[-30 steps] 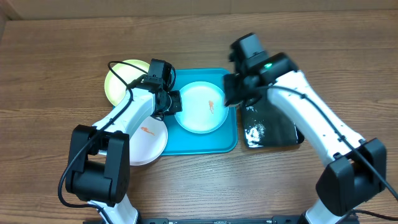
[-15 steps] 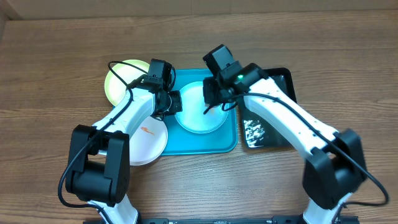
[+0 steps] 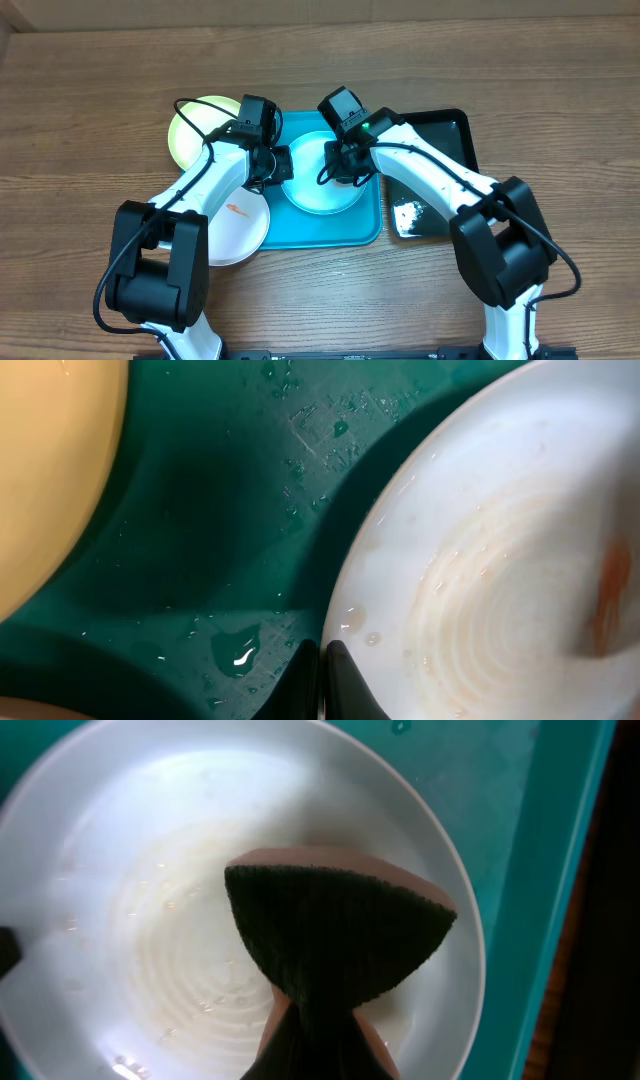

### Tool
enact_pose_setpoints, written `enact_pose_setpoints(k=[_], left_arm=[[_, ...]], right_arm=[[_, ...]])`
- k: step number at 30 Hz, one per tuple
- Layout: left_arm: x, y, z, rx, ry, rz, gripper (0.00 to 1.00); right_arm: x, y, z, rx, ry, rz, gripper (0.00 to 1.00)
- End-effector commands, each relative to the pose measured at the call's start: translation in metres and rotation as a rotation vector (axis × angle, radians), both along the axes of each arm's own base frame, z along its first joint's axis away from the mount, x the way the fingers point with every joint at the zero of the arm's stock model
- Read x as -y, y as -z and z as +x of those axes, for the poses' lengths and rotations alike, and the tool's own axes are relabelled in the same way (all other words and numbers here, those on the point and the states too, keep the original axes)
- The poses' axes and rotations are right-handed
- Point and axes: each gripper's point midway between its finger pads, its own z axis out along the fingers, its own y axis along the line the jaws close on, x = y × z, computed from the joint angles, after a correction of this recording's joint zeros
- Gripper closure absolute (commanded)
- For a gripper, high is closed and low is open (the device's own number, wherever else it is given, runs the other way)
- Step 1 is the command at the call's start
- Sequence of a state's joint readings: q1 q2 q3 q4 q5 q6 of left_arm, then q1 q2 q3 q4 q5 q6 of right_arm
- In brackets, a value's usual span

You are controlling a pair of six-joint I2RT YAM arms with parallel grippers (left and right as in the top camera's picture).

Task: Clean dirty plates on tray and stack at the side
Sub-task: 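Scrub the light-blue plate surface with the sponge in the right gripper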

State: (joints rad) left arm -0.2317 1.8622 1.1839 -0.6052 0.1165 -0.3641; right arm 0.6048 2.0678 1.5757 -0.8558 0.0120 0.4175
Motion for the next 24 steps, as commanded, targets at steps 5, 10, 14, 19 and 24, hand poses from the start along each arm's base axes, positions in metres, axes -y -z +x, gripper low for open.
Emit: enact_pose_setpoints(k=[5,10,14,19,24], left_arm=[[0.000,0.007,-0.003,-0.024,-0.009,-0.005,0.96],[0.000,0.007,-0.003,-0.024,-0.009,-0.005,0.96],[0.000,0.007,-0.003,-0.024,-0.009,-0.005,0.96],[0.000,0.007,-0.003,-0.024,-0.009,-0.004,0.96],[-0.001,0.007,-0.004,-0.026,-0.009,-0.004,0.96]], right_arm=[[0.015,0.017,0.005,0.012,0.024,-0.093,0.96],[0.015,0.017,0.006,0.017,0.026,-0.095,0.96],[0.015,0.017,0.009,0.030,0.029,-0.097,0.96],[0.017,0.028,0.008,0.011,0.031,-0.108,0.96],[0.016,0.044,0.004,-0.031,0.029,-0.109,0.96]])
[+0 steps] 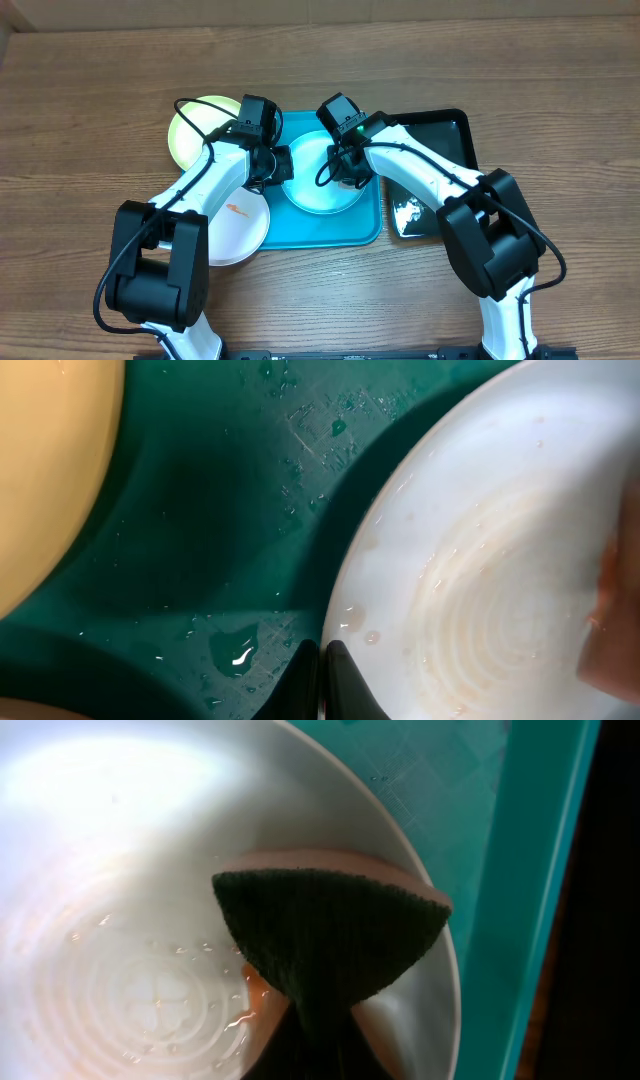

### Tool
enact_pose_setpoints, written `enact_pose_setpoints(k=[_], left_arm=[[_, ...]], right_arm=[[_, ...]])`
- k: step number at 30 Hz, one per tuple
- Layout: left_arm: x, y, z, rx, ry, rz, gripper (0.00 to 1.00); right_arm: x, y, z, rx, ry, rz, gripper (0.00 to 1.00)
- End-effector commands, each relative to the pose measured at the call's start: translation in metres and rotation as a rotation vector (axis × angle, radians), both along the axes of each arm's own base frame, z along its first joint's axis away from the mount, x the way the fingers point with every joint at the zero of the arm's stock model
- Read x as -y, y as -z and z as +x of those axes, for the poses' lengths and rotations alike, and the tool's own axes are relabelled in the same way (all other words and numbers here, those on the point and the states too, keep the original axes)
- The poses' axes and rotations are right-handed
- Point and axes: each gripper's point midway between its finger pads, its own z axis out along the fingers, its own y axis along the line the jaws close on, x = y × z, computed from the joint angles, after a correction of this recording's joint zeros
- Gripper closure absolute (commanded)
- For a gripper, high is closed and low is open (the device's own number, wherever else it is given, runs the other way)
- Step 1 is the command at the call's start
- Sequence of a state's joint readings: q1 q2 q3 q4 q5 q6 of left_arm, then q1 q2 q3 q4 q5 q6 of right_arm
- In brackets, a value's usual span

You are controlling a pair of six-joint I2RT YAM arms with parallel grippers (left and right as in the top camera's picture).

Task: Clean dirty plates on tray and stack at the side
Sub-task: 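Scrub the light-blue plate surface with the sponge in the right gripper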

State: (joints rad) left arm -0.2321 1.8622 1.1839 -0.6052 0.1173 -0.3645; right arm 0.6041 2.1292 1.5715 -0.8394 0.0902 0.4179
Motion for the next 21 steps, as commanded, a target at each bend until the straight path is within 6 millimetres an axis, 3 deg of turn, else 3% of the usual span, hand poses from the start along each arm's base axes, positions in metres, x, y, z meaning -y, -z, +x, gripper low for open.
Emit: enact_pose_setpoints(k=[1,9,17,21], left_arm=[[-0.001,0.007,-0.004,-0.026,-0.009,-0.003,0.96],[-0.001,0.007,-0.004,-0.026,-0.009,-0.003,0.96],[-0.001,0.007,-0.003,-0.024,-0.009,-0.003,0.96],[-0.001,0.007,-0.003,-0.024,-0.009,-0.003,0.96]], right_arm=[[0.001,0.018,-0.004,-0.044,0.006,-0.003,0.96],[-0.036,0.015,-0.023,-0.158,-0.055,0.201,0.96],[-0.072,0.000,-0.028,-0.197,-0.121,0.398,0.96],[-0.075,-0.003,-0.027,-0.203,-0.126,0.432,0.96]])
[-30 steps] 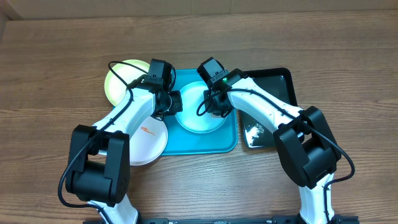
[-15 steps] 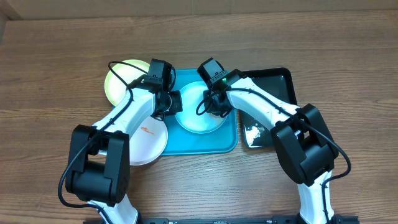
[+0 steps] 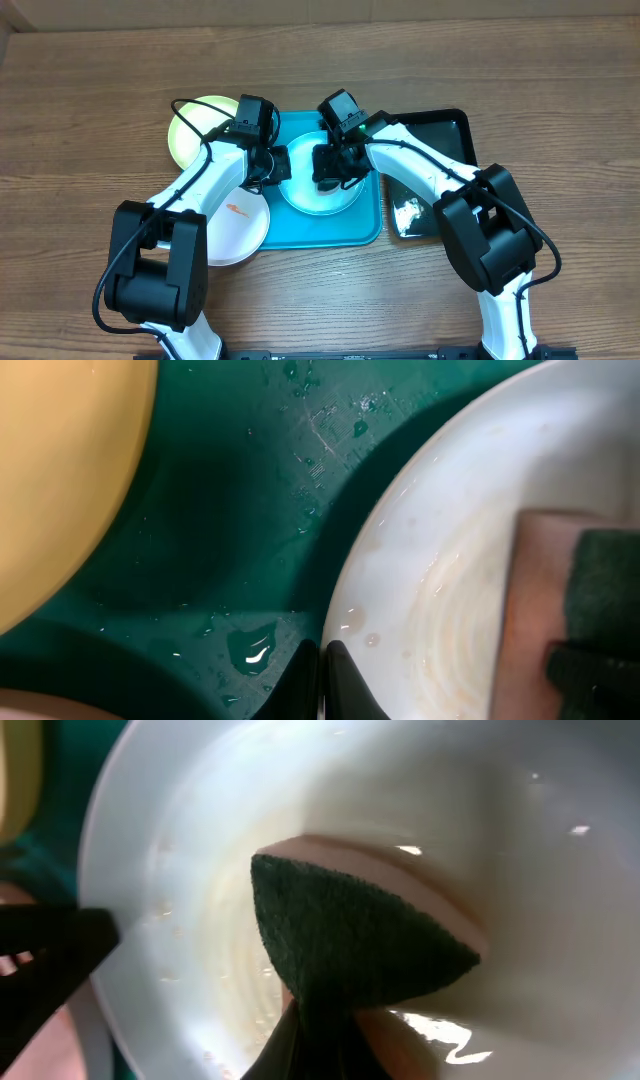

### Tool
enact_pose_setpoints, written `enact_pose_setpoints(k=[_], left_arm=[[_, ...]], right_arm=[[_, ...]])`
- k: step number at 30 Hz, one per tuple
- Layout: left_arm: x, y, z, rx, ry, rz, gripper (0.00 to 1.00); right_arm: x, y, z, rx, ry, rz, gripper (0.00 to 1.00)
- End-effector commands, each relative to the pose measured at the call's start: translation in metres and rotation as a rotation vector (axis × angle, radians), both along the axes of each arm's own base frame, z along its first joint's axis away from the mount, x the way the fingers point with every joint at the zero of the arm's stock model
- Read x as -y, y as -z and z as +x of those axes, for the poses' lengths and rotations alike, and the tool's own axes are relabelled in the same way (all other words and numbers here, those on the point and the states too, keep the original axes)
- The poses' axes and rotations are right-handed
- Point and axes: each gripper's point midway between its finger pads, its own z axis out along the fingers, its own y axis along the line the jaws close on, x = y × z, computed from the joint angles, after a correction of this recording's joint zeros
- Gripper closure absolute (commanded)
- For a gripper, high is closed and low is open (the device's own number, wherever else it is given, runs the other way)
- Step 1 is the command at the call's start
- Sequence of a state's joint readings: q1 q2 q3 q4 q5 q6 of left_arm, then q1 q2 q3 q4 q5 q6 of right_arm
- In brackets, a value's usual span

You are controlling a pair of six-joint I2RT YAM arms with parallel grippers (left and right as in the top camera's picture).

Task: Clean dirty plates on tray and stack at the side
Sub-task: 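Scrub the light-blue plate surface with the sponge in the right gripper, then return the sponge to the black tray and release it, right gripper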

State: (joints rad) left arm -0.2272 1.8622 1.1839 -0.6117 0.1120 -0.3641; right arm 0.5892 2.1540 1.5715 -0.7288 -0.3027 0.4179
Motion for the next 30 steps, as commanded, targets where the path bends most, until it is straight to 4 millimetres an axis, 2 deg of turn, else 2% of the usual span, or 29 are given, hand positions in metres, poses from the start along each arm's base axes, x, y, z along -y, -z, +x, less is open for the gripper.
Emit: enact_pose_setpoints(k=[1,7,14,17,20,25,30], left_arm=[[0.002,0.007,-0.003,-0.019,-0.003,-0.010,0.96],[0.002,0.007,-0.002,-0.018,-0.003,-0.010,0.96],[0.002,0.007,-0.002,-0.018,-0.003,-0.010,0.96],[0.002,0.007,-0.003,-0.019,-0.003,-0.010,0.96],[0.002,0.007,-0.003,-0.019,-0.003,-0.010,0.96],[0.002,0.007,-0.003,-0.019,0.000,-0.009,0.96],[0.002,0.007,-0.003,-0.018,0.000,-0.009,0.96]], right_arm=[[-0.014,0.001,-0.012,-0.060,-0.043,0.077,0.96],[-0.023,-0.002,-0.020,-0.070,-0.082,0.106,0.96],[-0.021,-0.002,-0.016,-0.057,-0.086,0.105,0.96],[-0.027,-0.019,-0.012,-0.051,-0.134,0.193,0.96],[-0.025,-0.053,0.001,-0.046,-0.139,0.316,0.96],[0.011,-0.080,0.012,-0.028,-0.107,0.321,0.96],[0.064,-0.103,0.014,-0.003,-0.084,0.269,0.96]])
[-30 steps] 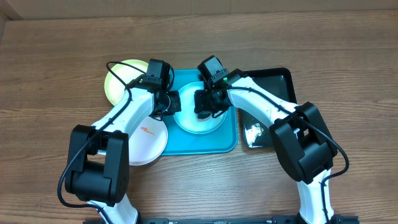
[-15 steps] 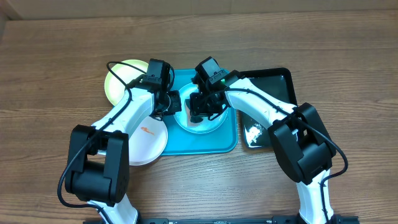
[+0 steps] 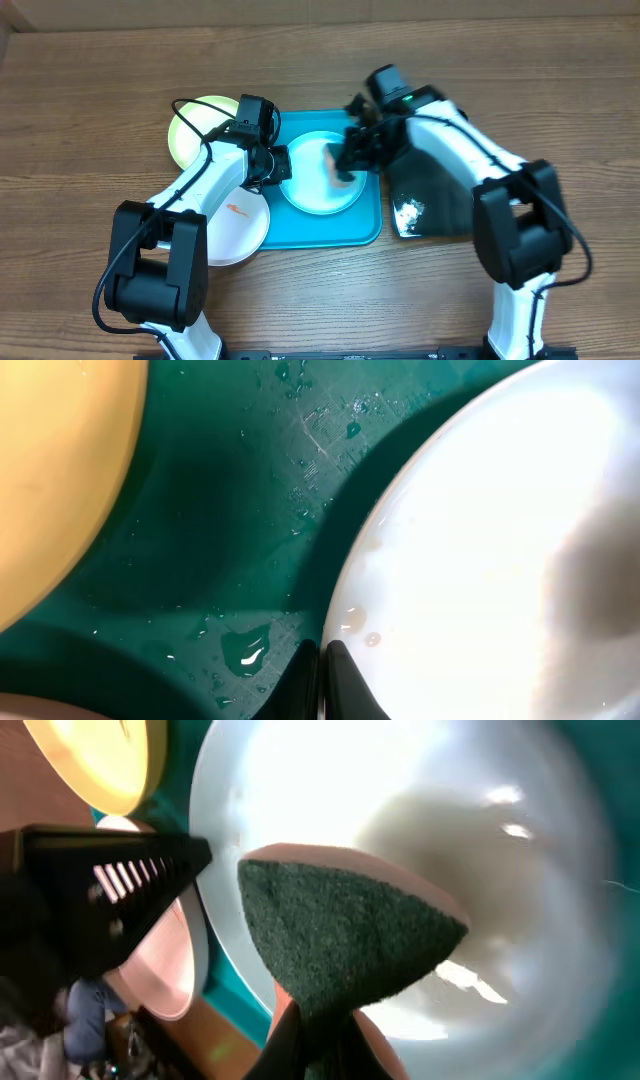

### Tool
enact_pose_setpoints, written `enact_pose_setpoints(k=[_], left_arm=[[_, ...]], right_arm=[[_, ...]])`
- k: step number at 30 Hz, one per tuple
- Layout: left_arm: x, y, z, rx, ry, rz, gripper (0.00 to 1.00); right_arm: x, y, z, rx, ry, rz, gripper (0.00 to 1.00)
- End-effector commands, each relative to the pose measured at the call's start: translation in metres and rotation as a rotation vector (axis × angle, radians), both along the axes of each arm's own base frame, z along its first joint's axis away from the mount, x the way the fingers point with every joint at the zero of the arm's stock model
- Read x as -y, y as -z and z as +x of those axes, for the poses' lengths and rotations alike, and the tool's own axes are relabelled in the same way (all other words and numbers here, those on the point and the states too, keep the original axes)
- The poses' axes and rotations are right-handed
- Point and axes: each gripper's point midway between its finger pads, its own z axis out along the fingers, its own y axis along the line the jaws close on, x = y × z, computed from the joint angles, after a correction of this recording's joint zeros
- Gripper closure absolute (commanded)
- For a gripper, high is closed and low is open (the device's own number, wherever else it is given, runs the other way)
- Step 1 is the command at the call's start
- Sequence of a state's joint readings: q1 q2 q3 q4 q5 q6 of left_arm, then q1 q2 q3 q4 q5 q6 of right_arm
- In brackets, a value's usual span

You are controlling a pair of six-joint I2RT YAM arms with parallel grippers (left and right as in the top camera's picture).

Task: Clean dirty plates on tray and stack at the side
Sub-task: 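Return the sponge to the black tray and release it, right gripper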

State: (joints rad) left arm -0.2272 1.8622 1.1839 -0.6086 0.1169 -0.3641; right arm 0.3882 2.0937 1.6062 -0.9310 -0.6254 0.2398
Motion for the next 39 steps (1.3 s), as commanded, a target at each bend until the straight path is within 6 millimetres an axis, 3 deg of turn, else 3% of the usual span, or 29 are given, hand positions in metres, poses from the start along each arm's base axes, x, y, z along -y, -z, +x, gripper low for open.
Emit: enact_pose_setpoints(k=[1,5,9,16,26,30,32,36,39], left_arm=[[0.001,0.007,-0.003,-0.020,-0.001,-0.004,0.96],[0.001,0.007,-0.003,-0.020,-0.001,-0.004,0.96],[0.001,0.007,-0.003,-0.019,-0.001,-0.004,0.96],[0.001,0.007,-0.003,-0.018,0.003,-0.003,0.96],[0.001,0.007,-0.003,-0.018,0.003,-0.003,0.96],[0.001,0.007,-0.003,-0.018,0.003,-0.003,0.96],[0.001,0.007,-0.003,-0.018,0.003,-0.003,0.96],[0.001,0.007,-0.003,-0.019,0.002,-0.003,0.96],[0.001,0.007,-0.004,-0.023,0.002,-0.003,0.96]], right_arm=[[0.026,-0.056,0.013,0.149,-0.014,0.029,0.96],[0.081,-0.058,0.017,0.151,0.078,-0.130,0.96],[0.136,-0.038,0.016,0.110,0.153,-0.356,0.96],[0.194,-0.002,0.005,0.092,0.211,-0.682,0.96],[0.192,0.031,-0.004,0.085,0.206,-0.665,0.96],[0.191,0.034,-0.006,0.080,0.205,-0.656,0.96],[0.191,0.034,-0.006,0.080,0.206,-0.656,0.87],[0.191,0.034,-0.006,0.081,0.206,-0.654,0.46],[0.185,0.027,0.000,0.091,0.211,-0.624,0.44]])
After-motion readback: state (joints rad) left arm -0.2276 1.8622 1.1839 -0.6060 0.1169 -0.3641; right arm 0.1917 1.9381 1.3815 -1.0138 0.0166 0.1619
